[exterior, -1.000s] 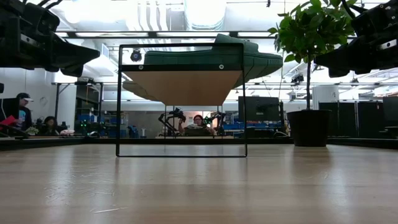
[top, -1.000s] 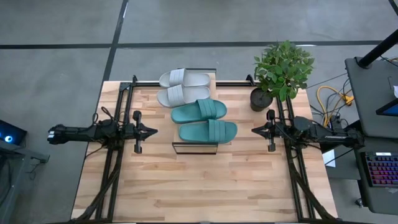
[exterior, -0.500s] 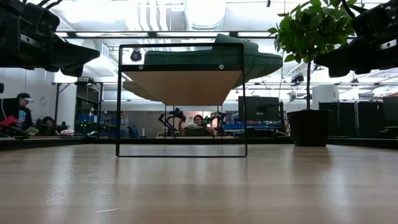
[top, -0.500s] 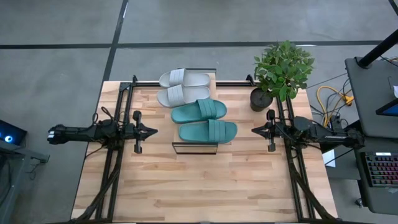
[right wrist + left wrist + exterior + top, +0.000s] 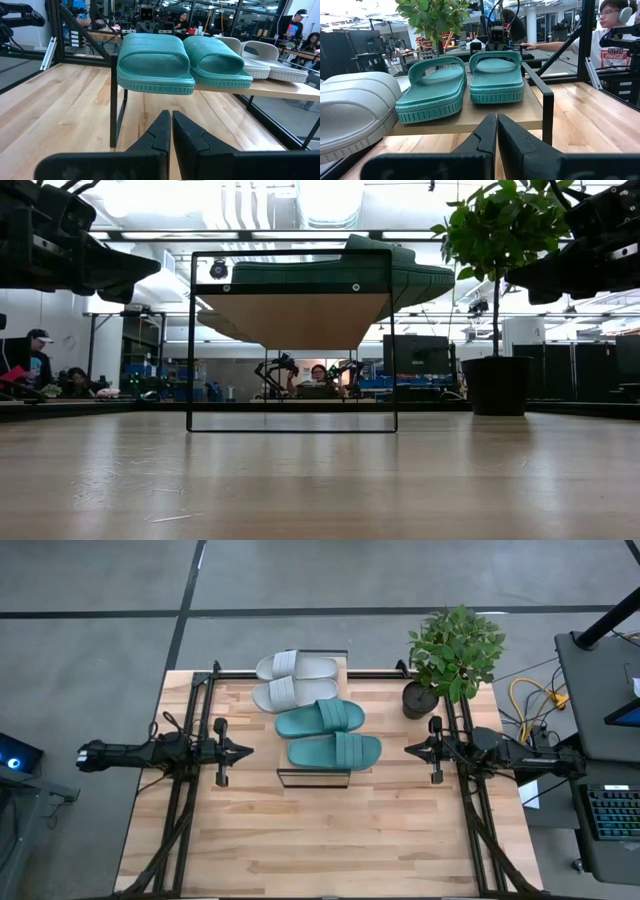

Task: Pick and place slides into the shelf
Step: Return to Home Position

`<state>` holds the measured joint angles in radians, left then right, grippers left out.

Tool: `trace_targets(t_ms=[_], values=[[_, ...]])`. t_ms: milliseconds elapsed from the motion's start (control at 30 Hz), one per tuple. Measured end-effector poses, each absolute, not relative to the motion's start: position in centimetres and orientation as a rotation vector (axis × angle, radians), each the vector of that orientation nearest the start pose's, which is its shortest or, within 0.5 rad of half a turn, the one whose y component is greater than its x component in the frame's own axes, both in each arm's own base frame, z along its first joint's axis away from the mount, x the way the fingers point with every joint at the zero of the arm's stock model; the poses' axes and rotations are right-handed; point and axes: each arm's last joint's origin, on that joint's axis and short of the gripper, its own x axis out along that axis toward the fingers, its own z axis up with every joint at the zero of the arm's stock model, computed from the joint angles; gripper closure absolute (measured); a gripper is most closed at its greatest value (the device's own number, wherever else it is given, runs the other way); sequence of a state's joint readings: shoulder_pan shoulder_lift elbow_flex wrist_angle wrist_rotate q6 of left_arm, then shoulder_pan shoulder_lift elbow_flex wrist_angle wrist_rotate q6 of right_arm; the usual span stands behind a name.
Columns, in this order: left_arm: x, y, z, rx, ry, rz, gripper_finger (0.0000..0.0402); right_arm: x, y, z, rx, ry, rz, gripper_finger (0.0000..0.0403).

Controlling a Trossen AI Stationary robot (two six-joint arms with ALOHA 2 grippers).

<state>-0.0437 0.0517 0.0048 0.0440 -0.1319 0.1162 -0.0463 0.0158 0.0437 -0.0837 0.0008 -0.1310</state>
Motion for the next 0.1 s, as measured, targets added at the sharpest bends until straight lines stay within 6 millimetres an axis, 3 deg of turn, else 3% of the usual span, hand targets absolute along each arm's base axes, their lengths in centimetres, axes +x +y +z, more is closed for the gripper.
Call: trace_targets(t_ms=[100], values=[[10.03, -0.06, 16.54, 0.116, 0.007, 0.088, 0.0402, 9.57, -0.44, 16.91, -0.130, 0.059, -0.043, 0.0394]])
